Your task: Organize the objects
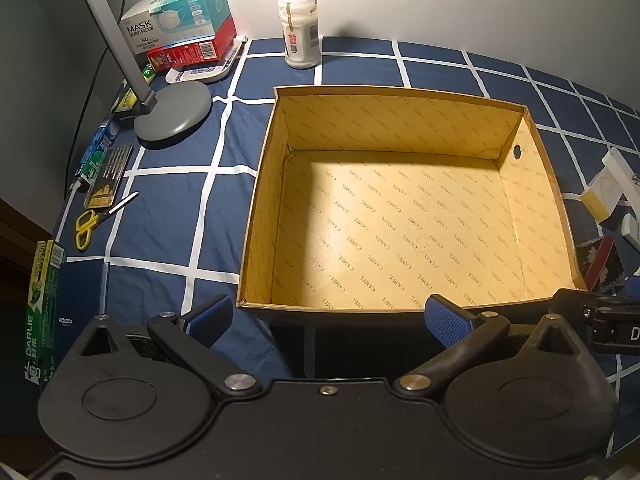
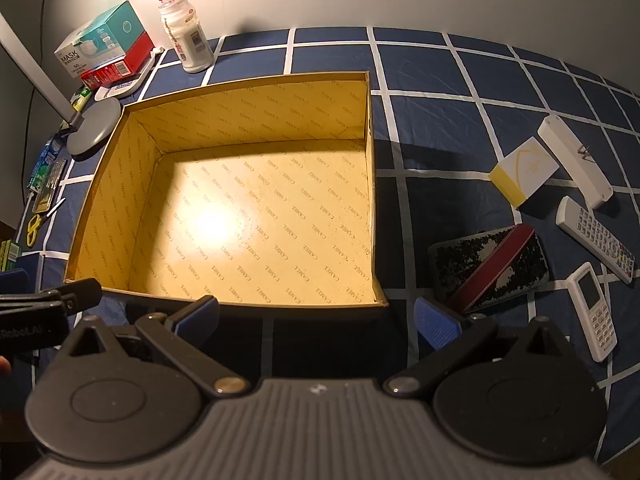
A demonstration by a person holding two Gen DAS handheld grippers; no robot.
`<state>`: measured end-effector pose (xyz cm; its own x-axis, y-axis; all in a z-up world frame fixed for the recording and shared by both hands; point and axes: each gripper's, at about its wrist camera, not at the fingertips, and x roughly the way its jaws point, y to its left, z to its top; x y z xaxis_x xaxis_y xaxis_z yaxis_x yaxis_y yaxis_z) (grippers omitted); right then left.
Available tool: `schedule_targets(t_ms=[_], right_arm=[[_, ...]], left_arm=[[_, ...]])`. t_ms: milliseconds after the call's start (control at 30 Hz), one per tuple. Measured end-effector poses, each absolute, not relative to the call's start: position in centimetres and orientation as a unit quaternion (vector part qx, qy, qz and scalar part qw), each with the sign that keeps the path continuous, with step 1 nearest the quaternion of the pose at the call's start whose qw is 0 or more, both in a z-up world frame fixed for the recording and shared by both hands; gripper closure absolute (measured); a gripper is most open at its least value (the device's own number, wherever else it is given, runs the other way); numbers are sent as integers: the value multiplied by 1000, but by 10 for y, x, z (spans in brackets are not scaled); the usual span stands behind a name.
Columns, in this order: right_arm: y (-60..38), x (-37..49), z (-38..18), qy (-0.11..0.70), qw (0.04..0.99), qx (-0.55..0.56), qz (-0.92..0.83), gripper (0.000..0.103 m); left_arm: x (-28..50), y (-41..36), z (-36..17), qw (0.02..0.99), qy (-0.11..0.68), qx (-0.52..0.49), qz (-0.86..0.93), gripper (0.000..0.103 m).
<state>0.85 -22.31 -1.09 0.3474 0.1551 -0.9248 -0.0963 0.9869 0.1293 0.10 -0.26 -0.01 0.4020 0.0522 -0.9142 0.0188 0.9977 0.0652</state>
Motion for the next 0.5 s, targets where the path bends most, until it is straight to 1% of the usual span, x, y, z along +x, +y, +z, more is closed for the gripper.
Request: schedule_targets(t_ms=[500], right_arm=[[-223, 8, -11, 566, 820, 23, 79, 0]], left_arm=[[0, -3, 0, 836, 547, 32, 7, 0]])
